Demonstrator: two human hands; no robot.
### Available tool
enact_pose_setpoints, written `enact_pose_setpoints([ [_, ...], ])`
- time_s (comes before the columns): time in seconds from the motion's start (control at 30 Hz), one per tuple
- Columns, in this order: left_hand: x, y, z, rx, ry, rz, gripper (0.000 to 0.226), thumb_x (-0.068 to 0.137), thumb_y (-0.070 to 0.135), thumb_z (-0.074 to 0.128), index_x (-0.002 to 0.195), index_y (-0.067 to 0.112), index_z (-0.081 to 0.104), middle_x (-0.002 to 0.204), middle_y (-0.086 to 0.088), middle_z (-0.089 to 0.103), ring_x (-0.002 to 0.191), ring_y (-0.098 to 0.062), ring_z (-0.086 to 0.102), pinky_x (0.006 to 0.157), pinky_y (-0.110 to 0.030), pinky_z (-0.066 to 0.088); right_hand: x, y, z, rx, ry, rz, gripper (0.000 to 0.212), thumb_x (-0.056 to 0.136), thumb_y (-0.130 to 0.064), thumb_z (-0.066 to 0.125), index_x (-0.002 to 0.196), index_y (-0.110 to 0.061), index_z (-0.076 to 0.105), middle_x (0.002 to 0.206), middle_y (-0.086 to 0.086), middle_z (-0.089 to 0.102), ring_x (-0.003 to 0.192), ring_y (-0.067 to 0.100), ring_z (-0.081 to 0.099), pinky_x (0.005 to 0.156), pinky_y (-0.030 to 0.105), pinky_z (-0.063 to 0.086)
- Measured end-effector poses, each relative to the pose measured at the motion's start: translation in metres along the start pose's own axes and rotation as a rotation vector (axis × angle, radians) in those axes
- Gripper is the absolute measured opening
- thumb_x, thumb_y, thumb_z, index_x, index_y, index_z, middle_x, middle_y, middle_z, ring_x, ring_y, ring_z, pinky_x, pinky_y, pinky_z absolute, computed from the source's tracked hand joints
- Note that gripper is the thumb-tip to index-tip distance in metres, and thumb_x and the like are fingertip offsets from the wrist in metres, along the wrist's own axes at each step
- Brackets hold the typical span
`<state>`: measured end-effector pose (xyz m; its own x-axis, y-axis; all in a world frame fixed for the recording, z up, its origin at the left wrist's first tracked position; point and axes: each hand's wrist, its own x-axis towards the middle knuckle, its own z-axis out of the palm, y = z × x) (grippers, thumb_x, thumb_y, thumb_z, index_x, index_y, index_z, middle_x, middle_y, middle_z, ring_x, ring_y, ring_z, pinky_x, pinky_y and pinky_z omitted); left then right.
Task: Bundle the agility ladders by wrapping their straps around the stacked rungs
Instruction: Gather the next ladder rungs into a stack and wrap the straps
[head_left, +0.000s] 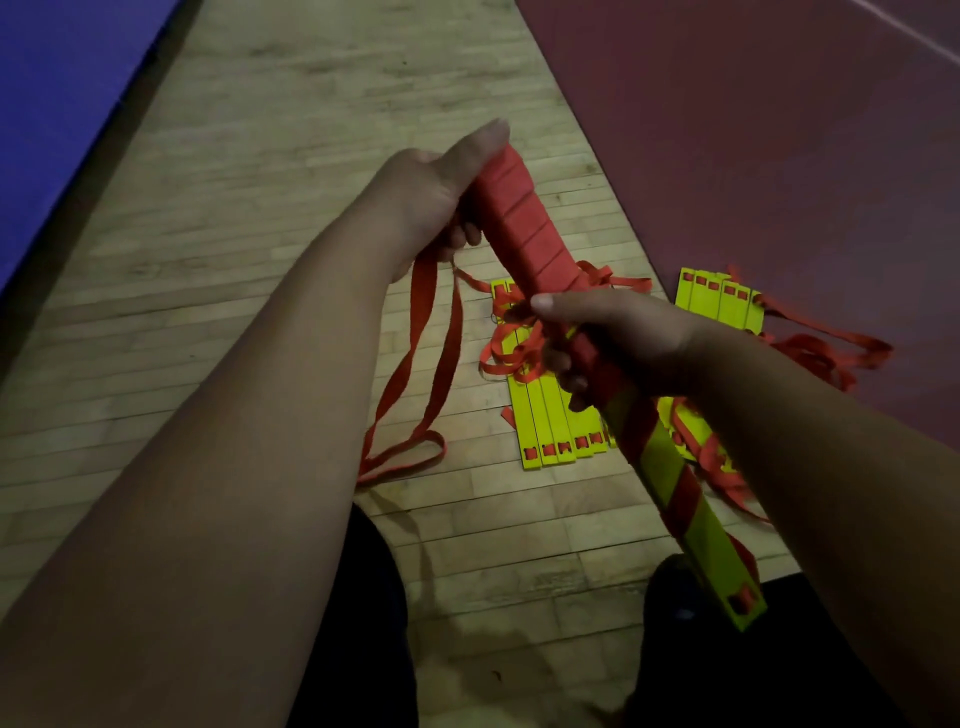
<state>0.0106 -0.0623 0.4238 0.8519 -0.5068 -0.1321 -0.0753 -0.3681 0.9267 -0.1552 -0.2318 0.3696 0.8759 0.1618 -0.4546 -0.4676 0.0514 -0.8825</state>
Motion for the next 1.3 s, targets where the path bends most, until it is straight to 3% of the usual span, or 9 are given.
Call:
enact_pose_setpoints([
  [0.07,0.001,-0.006,0.004,0.033,0.044,-0.015,0.072,0.091,0.081,0.063,0.093,0.011,0.076,0.072,-0.007,0.078,0.060,-0.018,0.070,0.057,-0.030,0.055,0.004,0.003,-0.001,-0.064,0.128,0.017,0.017,0.097,-0.043,0.074,0.097,-0.027,0.076,0.081,0.011,0.062,0.066,0.026,0.059,0.063,0.038,0.053],
  [0.27,0.009,-0.022,0.036,0.191,0.135,-0.103,0.054,0.111,0.053,0.053,0.092,0.006,0.073,0.071,-0.006,0.079,0.060,-0.019,0.078,0.047,-0.024,0.052,0.024,0.025,0.001,-0.434,0.513,0.009,0.033,0.099,-0.039,0.075,0.122,-0.021,0.059,0.088,0.009,0.069,0.063,0.020,0.065,0.054,0.031,0.053],
  [0.4,0.016,-0.019,0.045,0.110,0.135,-0.219,0.044,0.113,0.033,0.053,0.086,0.001,0.069,0.080,-0.015,0.080,0.058,-0.023,0.074,0.045,-0.024,0.051,0.036,0.036,-0.001,-0.726,0.614,0.064,0.057,0.096,-0.027,0.076,0.142,-0.021,0.042,0.109,0.008,0.066,0.084,0.021,0.066,0.067,0.033,0.052],
  [0.6,0.003,-0.027,0.068,0.069,0.008,-0.301,0.054,0.106,0.052,0.063,0.102,-0.002,0.072,0.070,-0.014,0.077,0.056,-0.023,0.073,0.049,-0.027,0.056,0.045,0.042,0.011,-0.964,0.696,0.160,0.069,0.096,-0.019,0.073,0.148,-0.015,0.029,0.137,0.022,0.051,0.117,0.045,0.061,0.100,0.057,0.056],
  [0.77,0.004,-0.038,0.082,0.290,0.206,-0.262,0.059,0.097,0.071,0.063,0.081,0.014,0.072,0.076,-0.005,0.077,0.071,-0.024,0.078,0.076,-0.038,0.067,0.046,0.039,0.025,-1.116,0.706,0.158,0.096,0.100,-0.028,0.074,0.168,-0.024,0.007,0.151,0.023,0.044,0.132,0.047,0.053,0.107,0.060,0.050],
  [0.83,0.004,-0.037,0.079,0.291,0.260,-0.268,0.055,0.097,0.070,0.063,0.081,0.018,0.067,0.077,-0.005,0.074,0.074,-0.024,0.076,0.082,-0.041,0.066,0.044,0.034,0.022,-1.057,0.675,0.086,0.104,0.095,-0.036,0.080,0.169,-0.029,0.008,0.152,0.021,0.047,0.133,0.043,0.056,0.110,0.059,0.050],
  [0.93,0.008,-0.030,0.068,0.207,0.278,-0.256,0.048,0.096,0.064,0.069,0.092,0.017,0.069,0.077,-0.004,0.071,0.069,-0.022,0.071,0.067,-0.033,0.060,0.037,0.025,0.015,-0.836,0.618,-0.053,0.100,0.084,-0.037,0.091,0.163,-0.029,0.029,0.137,0.004,0.065,0.114,0.026,0.068,0.095,0.040,0.057],
  [1.1,0.017,-0.019,0.047,-0.072,0.228,-0.203,0.048,0.085,0.062,0.082,0.093,0.015,0.072,0.068,0.004,0.063,0.054,-0.012,0.055,0.055,-0.028,0.048,0.027,0.009,0.001,-0.242,0.357,-0.002,0.054,0.088,-0.049,0.084,0.125,-0.013,0.068,0.097,0.003,0.077,0.087,0.020,0.073,0.076,0.036,0.060],
  [1.3,0.020,-0.022,0.029,-0.465,0.043,-0.244,0.043,0.093,0.058,0.080,0.081,0.027,0.052,0.059,0.010,0.041,0.048,-0.006,0.038,0.048,-0.022,0.032,0.013,0.010,0.003,0.234,-0.034,0.028,0.042,0.098,-0.040,0.066,0.133,-0.017,0.057,0.104,0.012,0.071,0.078,0.026,0.069,0.069,0.041,0.060],
])
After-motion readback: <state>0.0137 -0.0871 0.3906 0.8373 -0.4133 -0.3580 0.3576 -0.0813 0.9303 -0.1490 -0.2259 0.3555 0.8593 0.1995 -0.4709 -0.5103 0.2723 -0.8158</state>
